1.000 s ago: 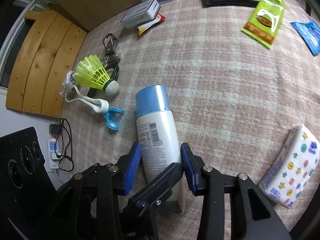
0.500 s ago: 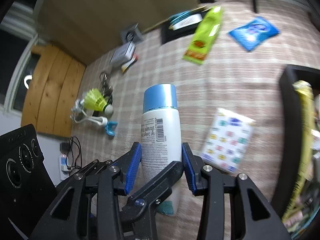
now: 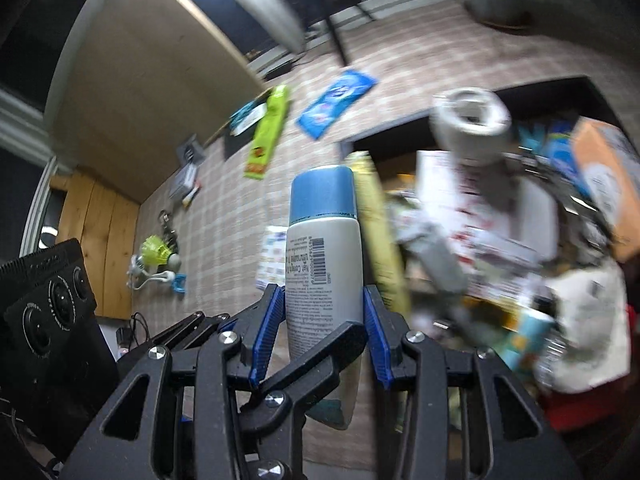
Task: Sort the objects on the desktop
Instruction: 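Carry the white spray bottle into the black bin and open the right tool, then move the right tool to the Vinda tissue pack and grasp it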
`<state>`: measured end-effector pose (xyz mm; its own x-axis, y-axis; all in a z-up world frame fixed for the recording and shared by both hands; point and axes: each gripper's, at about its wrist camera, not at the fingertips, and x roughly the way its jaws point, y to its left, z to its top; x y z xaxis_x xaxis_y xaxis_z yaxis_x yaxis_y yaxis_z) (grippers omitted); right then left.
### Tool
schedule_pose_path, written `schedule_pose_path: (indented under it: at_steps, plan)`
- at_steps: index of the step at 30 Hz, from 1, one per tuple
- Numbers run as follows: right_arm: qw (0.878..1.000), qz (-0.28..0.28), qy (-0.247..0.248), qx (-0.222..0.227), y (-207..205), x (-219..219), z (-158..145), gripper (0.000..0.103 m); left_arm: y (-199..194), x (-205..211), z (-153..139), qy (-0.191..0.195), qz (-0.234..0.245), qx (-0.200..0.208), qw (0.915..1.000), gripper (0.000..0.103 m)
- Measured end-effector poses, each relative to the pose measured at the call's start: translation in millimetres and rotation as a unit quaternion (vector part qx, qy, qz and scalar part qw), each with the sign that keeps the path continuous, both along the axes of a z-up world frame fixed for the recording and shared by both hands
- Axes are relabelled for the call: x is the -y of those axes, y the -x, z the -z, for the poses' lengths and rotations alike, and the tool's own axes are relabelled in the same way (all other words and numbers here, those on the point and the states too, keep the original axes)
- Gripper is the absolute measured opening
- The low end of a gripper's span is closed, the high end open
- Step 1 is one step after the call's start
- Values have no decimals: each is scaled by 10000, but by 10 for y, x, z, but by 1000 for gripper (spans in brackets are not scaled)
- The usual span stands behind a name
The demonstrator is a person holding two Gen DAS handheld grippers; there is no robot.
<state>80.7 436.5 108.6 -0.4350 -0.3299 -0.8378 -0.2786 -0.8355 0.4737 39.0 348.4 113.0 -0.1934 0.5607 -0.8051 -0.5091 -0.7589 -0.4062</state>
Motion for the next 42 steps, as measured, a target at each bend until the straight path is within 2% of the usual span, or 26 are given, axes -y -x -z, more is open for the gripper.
schedule_pose_path:
  at_steps: [6, 14, 17, 19, 21, 25, 35, 42]
  plan:
    - [9995, 281, -113, 120, -389, -368, -14, 40, -250, -419, -20, -104, 617, 149, 9979, 48]
    - [9986, 449, -96, 244, -666, -543, 65, 40, -461, -646, -9, 38, 1010, 179, 9947, 48]
    - [9991, 300, -19, 313, -716, -539, 84, 43, -515, -653, 32, 150, 1155, 349, 9926, 50]
    - [9987, 416, -112, 284, -754, -570, 67, 48, -574, -639, 34, 237, 1263, 279, 9913, 52]
    - [9982, 533, -164, 239, -768, -609, 50, 49, -612, -609, 17, 331, 1260, 125, 9914, 53]
    - [9973, 690, -129, 235, -746, -670, 55, 49, -575, -524, 9, 326, 1157, 126, 9927, 54]
    - [9986, 440, -242, 144, -586, -460, 31, 49, -372, -277, 48, 486, 718, 151, 9961, 54]
    - [9992, 246, -303, 88, -403, -246, 33, 48, -242, -4, 72, 771, 367, -85, 9963, 54]
